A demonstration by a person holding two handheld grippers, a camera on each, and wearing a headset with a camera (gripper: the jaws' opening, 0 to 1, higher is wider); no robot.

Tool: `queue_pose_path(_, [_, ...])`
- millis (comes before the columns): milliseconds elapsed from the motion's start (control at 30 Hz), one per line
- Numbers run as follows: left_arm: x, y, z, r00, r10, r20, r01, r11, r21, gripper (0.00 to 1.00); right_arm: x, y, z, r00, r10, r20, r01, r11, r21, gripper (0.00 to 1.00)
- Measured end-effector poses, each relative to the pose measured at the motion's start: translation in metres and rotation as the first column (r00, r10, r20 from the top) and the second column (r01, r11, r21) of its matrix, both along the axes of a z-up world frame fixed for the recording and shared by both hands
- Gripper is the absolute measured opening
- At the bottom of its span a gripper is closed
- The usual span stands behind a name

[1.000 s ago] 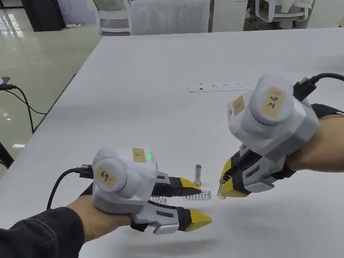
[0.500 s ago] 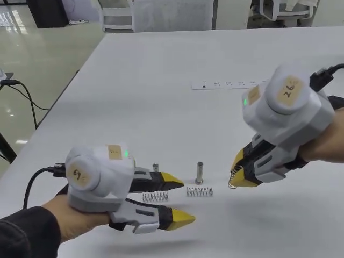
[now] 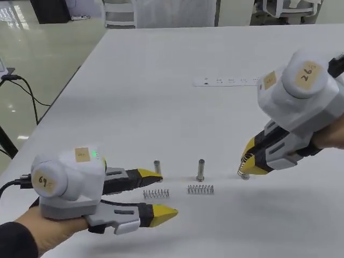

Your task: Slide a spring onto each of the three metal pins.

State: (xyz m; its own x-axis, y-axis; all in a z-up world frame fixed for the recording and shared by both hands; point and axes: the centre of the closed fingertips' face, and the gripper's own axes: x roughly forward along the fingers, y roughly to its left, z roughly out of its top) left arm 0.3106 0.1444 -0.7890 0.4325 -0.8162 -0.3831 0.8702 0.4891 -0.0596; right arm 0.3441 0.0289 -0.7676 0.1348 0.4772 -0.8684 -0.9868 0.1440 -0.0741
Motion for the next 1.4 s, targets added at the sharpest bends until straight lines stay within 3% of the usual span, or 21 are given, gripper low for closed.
queue_pose_path(300, [0.002, 0.017, 0.002, 0.996, 0.086, 0.001, -0.085, 0.996, -0.032, 0.41, 0.013, -0.009, 0.007, 1.0, -0.021, 0.018, 0.021, 1.0, -0.008, 0.08])
queue_pose_path(533, [0.002, 0.02, 0.003, 0.991, 0.135, -0.005, -0.135, 0.989, -0.054, 0.44, 0.025, -0.014, 0.006, 0.999, -0.031, 0.034, 0.032, 0.999, -0.024, 0.08])
queue_pose_path(900, [-0.001, 0.02, -0.005, 0.988, 0.155, -0.026, -0.157, 0.986, -0.057, 0.5, 0.036, -0.022, 0.001, 0.998, -0.047, 0.029, 0.048, 0.998, -0.043, 0.08])
queue_pose_path(1400, [-0.001, 0.022, -0.006, 0.984, 0.174, -0.043, -0.176, 0.982, -0.062, 0.55, 0.045, -0.025, -0.017, 0.998, -0.066, 0.002, 0.066, 0.996, -0.065, 0.08])
